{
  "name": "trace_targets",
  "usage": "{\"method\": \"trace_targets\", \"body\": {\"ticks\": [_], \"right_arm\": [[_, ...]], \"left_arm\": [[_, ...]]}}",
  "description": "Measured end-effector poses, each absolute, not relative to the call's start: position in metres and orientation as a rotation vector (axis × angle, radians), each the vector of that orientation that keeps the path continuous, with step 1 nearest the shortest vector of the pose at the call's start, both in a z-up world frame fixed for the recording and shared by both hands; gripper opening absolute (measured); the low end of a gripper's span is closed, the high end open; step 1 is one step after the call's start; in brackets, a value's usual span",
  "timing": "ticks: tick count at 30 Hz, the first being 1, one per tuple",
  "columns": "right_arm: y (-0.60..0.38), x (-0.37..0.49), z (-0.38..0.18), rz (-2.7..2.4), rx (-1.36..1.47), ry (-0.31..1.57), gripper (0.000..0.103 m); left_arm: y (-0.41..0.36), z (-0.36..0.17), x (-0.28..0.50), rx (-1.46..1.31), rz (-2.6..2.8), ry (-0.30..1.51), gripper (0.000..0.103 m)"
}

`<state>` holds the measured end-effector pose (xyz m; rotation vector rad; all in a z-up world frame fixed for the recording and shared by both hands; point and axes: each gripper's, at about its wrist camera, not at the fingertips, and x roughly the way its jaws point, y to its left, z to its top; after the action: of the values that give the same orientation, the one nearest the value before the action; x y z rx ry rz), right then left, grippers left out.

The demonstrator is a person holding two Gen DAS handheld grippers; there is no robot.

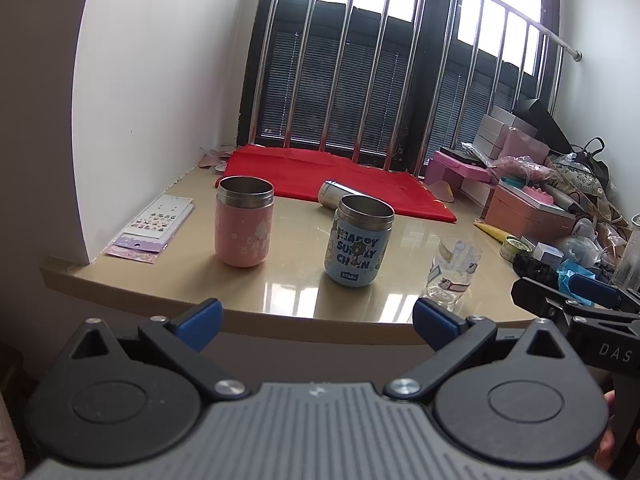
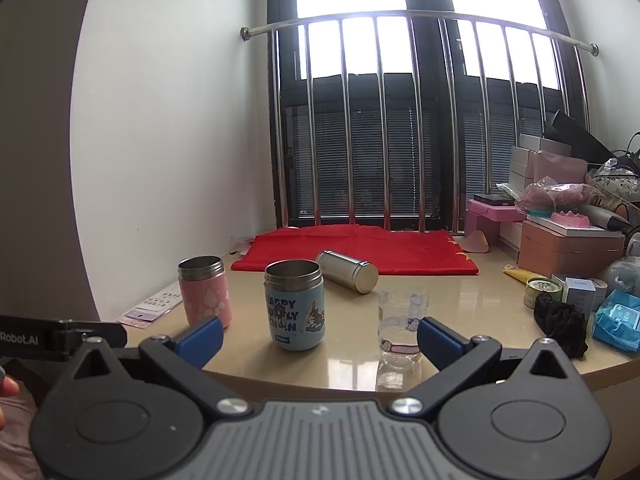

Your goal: Flip cup upright

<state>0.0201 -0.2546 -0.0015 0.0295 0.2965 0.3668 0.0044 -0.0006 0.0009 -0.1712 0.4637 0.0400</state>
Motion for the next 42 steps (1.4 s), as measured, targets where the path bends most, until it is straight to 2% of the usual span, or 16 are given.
{"method": "trace_targets", "body": {"ticks": [42], "right_arm": [[-0.2533, 0.0202, -0.0014, 0.369, 0.032, 0.293, 0.103]], "left_arm": [[-0.0028, 0.0006, 0.0018, -0.161, 0.038, 0.427, 0.103]]}}
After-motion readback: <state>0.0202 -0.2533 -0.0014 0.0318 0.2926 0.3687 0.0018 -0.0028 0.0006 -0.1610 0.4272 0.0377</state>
